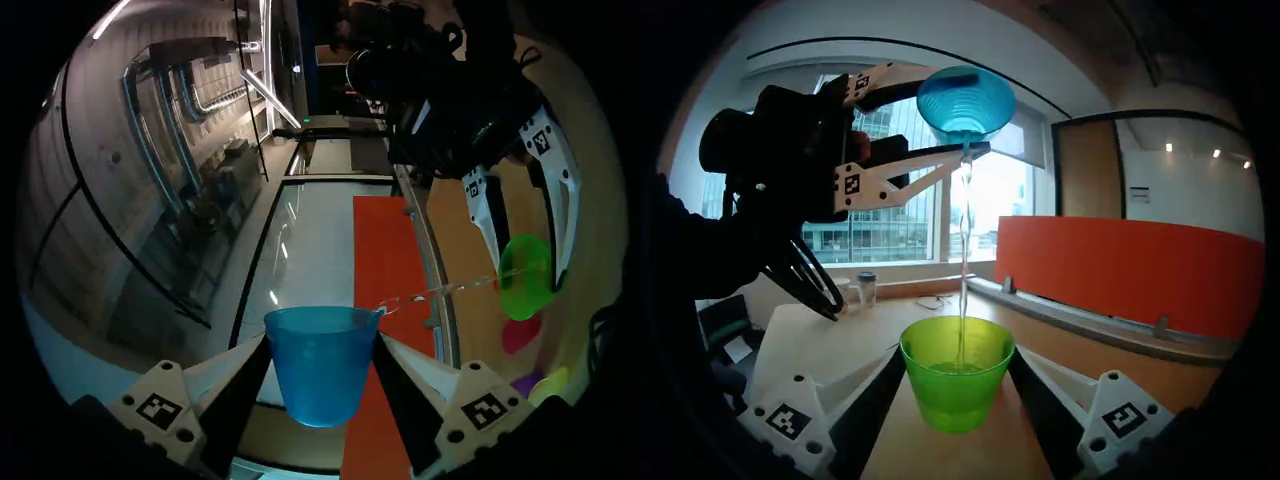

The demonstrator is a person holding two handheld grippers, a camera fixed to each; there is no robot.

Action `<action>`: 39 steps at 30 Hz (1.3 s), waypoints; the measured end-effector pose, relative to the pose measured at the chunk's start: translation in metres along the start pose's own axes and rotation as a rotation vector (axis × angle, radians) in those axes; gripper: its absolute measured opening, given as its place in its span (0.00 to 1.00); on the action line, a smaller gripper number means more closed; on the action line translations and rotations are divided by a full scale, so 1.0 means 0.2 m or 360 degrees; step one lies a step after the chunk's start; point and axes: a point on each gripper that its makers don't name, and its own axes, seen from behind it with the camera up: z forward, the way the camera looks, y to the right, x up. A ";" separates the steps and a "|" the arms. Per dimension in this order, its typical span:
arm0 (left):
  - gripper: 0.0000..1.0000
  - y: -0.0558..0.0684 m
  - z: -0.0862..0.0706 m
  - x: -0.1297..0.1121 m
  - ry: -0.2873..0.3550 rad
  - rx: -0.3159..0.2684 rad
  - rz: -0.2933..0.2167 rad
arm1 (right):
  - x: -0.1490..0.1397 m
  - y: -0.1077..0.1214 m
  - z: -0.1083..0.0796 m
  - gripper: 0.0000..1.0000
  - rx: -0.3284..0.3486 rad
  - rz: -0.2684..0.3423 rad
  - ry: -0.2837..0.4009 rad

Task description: Pour water

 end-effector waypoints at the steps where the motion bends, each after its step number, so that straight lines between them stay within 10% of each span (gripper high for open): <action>1: 0.85 0.00 0.00 0.00 0.0000 0.0000 0.0007 | 0.00 0.00 0.00 0.91 0.0000 0.0000 0.0001; 29: 0.85 0.01 0.00 0.04 0.0009 -0.0005 0.0151 | 0.01 0.02 -0.01 0.90 -0.0014 0.0008 0.0019; 39: 0.85 0.03 0.01 0.02 0.0014 -0.0023 -0.0036 | 0.01 0.03 -0.02 0.91 -0.0024 0.0009 0.0023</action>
